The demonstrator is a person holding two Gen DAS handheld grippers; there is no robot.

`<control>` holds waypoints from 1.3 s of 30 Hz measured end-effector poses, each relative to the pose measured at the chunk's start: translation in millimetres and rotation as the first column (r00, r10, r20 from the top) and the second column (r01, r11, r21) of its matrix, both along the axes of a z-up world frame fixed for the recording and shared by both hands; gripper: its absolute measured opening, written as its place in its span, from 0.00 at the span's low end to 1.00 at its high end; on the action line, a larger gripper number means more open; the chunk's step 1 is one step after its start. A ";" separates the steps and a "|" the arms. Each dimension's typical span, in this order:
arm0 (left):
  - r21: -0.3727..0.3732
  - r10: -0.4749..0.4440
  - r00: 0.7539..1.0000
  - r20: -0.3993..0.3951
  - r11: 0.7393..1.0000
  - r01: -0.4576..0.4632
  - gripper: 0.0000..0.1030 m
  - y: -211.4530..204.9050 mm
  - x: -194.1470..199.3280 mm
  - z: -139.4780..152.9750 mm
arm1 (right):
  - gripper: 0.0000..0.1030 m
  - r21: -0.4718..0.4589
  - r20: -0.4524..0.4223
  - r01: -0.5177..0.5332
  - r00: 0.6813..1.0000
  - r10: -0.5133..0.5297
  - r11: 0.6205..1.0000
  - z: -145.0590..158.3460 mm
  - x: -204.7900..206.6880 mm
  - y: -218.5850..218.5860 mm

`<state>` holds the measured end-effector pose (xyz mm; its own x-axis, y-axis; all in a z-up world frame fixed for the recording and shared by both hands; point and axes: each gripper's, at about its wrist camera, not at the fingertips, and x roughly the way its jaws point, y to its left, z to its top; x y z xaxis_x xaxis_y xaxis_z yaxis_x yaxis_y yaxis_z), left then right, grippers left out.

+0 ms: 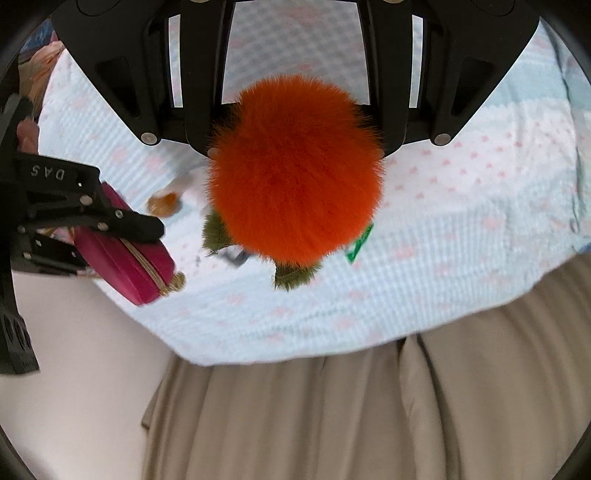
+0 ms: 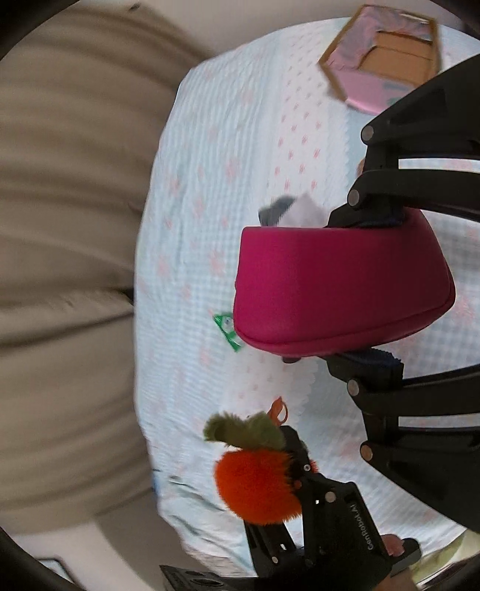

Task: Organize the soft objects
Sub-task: 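Carry the pompom and pouch with both tools over the cardboard box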

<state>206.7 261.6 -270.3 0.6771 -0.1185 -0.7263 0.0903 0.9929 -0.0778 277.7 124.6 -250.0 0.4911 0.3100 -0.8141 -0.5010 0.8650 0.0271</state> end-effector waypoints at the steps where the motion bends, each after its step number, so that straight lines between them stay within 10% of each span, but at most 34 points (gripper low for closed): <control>1: 0.003 -0.003 1.000 0.012 1.000 0.003 0.32 -5.7 -0.3 10.6 | 0.43 0.006 0.006 0.021 1.000 -0.021 1.000 7.6 -2.3 -5.9; 20: 0.005 -0.016 0.997 0.076 1.000 0.016 0.32 -257.7 37.5 122.7 | 0.43 0.067 0.063 0.280 0.957 -0.284 0.958 115.0 -12.0 -253.2; 28: -0.032 -0.027 1.000 0.013 0.999 0.027 0.32 -377.8 81.9 96.0 | 0.43 0.036 0.025 0.318 0.948 -0.319 0.947 99.0 10.3 -377.5; 39: -0.032 -0.047 0.970 -0.237 0.999 0.040 0.32 -475.4 158.8 -10.5 | 0.43 0.017 -0.135 0.354 0.927 -0.349 0.935 22.1 68.2 -464.7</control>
